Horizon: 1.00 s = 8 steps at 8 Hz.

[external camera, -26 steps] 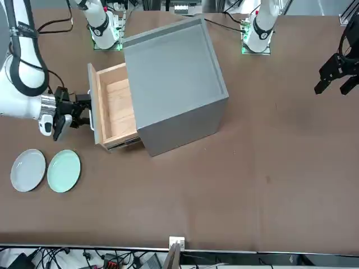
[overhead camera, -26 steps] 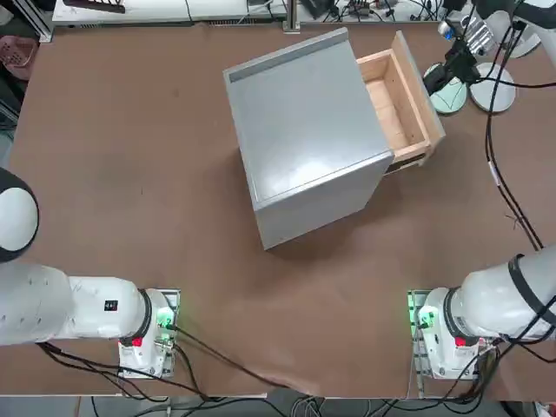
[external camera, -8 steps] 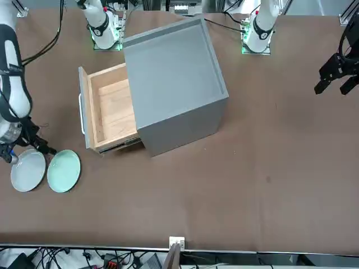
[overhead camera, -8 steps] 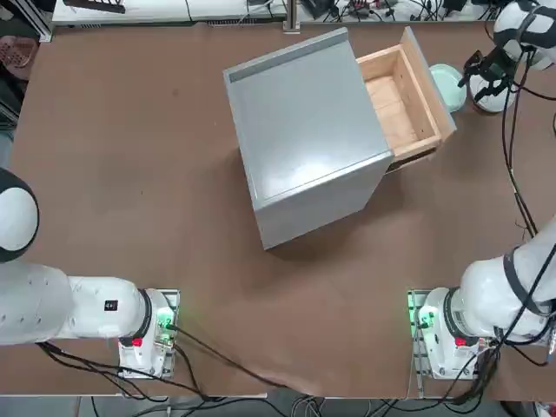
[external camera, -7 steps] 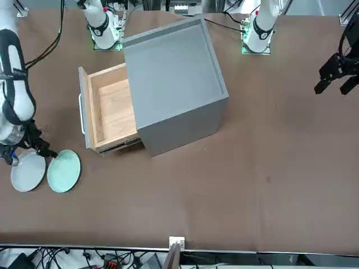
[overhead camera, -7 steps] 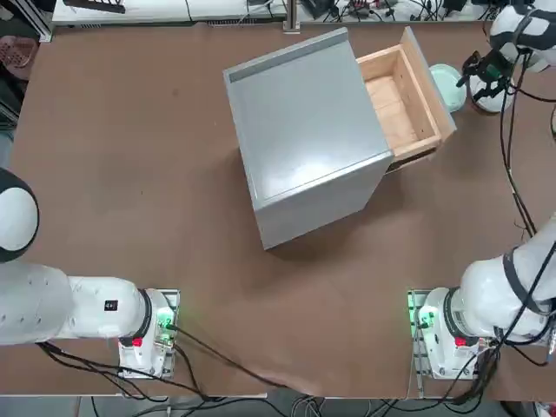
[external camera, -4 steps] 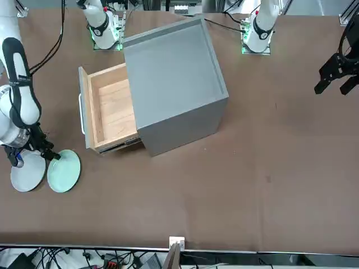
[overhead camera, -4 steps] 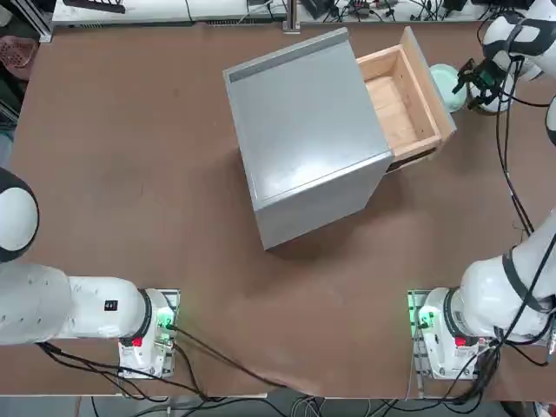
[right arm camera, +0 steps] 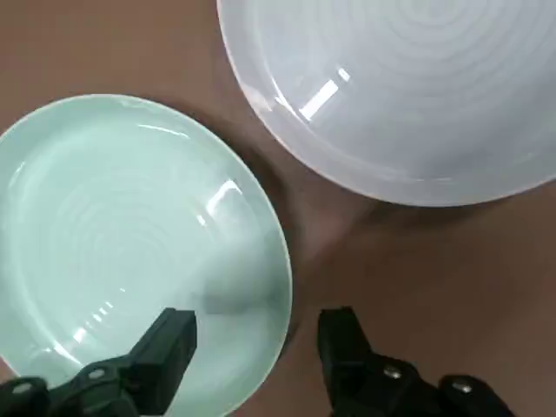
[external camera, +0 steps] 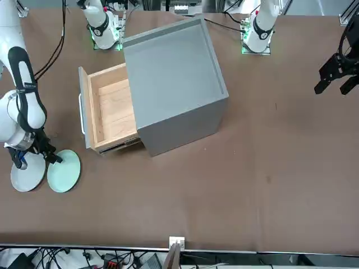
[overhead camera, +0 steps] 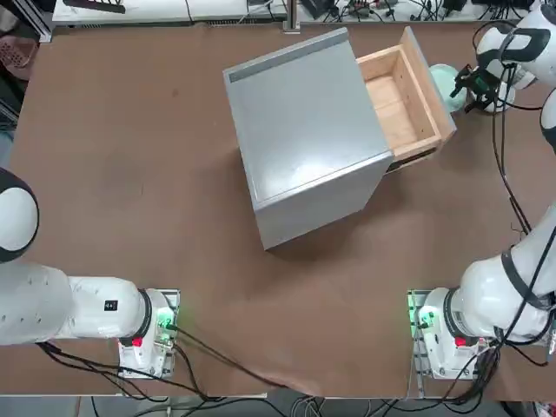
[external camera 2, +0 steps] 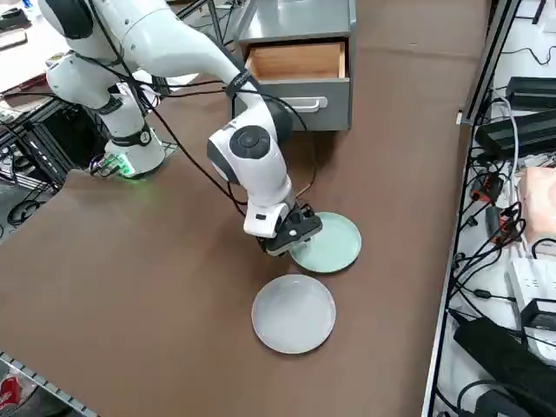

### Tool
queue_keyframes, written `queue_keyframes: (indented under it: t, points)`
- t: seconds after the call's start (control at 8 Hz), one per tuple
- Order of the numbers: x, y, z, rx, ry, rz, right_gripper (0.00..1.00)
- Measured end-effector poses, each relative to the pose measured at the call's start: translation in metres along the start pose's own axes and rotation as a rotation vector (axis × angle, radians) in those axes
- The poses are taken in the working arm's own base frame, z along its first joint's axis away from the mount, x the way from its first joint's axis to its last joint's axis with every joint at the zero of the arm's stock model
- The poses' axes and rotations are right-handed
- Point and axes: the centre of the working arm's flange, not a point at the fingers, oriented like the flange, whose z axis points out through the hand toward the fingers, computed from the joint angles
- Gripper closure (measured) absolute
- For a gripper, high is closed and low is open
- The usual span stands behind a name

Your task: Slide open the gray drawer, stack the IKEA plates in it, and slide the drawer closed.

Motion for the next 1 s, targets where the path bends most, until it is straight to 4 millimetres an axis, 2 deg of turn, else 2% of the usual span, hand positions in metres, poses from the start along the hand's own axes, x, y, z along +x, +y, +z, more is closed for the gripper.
queue_keyframes:
  t: [0.25,0.5,0.62,0.75,0.88,1.0]
  points:
    - [0.000,0.002,0.008,-0.003,-0.001,0.003,0.20]
    - [0.000,0.003,0.013,-0.003,0.004,0.004,0.34]
    - [0.001,0.003,0.011,-0.004,0.009,0.002,0.56]
    - [0.002,0.003,0.009,-0.007,0.014,-0.014,0.81]
    - [0.005,0.004,0.006,-0.007,0.022,-0.041,0.98]
    - [0.009,0.007,-0.003,-0.004,0.034,-0.069,1.00]
